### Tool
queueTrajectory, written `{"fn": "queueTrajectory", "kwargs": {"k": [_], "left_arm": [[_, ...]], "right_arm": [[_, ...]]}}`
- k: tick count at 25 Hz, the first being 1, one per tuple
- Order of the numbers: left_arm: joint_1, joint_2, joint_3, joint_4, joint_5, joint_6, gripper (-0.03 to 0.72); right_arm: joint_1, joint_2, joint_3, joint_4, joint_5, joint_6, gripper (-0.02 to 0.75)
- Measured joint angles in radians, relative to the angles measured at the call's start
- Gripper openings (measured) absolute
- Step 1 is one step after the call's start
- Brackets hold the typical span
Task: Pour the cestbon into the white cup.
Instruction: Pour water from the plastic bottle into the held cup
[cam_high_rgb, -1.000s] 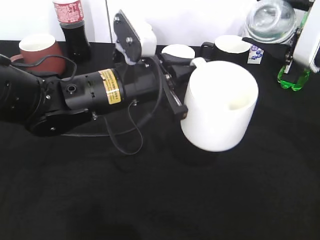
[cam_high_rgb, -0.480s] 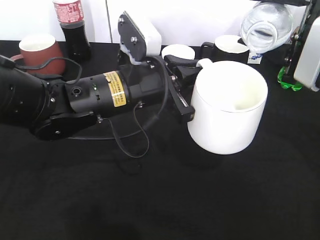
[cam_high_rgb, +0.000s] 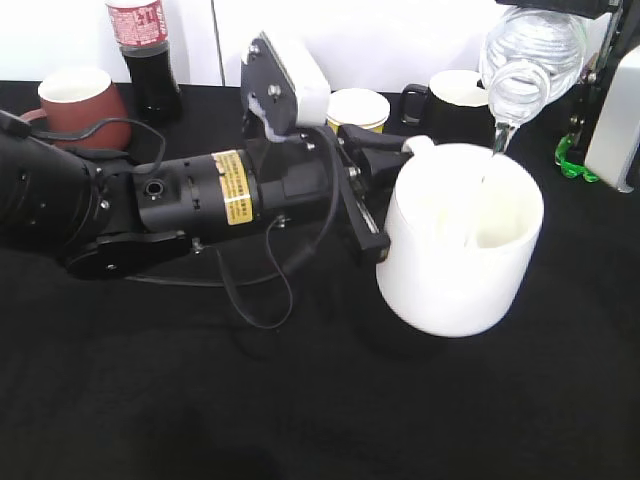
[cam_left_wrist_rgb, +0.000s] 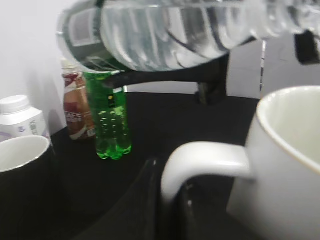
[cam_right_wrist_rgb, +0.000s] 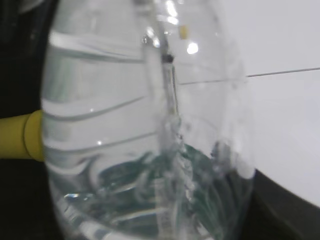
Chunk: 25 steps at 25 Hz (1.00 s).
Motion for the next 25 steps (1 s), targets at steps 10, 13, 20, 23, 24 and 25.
{"fn": "queueTrajectory", "kwargs": {"k": [10, 13, 20, 23, 24, 25], "left_arm": [[0.000, 0.000, 0.000, 0.031, 0.000, -0.003, 0.037], [0.000, 0.000, 0.000, 0.031, 0.001, -0.003, 0.037], [0.000, 0.000, 0.000, 0.031, 0.007, -0.003, 0.037], [0.000, 0.000, 0.000, 0.032, 0.007, -0.003, 0.037], [0.000, 0.000, 0.000, 0.032, 0.007, -0.003, 0.037], [0.000, 0.000, 0.000, 0.032, 0.007, -0.003, 0.037]], "right_arm": [[0.000, -0.001, 0.000, 0.000, 0.000, -0.038, 0.489], [0.000, -0.002, 0.000, 0.000, 0.000, -0.053, 0.489], [0.000, -0.002, 0.000, 0.000, -0.001, -0.103, 0.489], [0.000, -0.002, 0.000, 0.000, -0.001, -0.124, 0.489], [0.000, -0.002, 0.000, 0.001, -0.001, -0.133, 0.489], [0.000, -0.002, 0.000, 0.001, -0.001, -0.138, 0.489]]}}
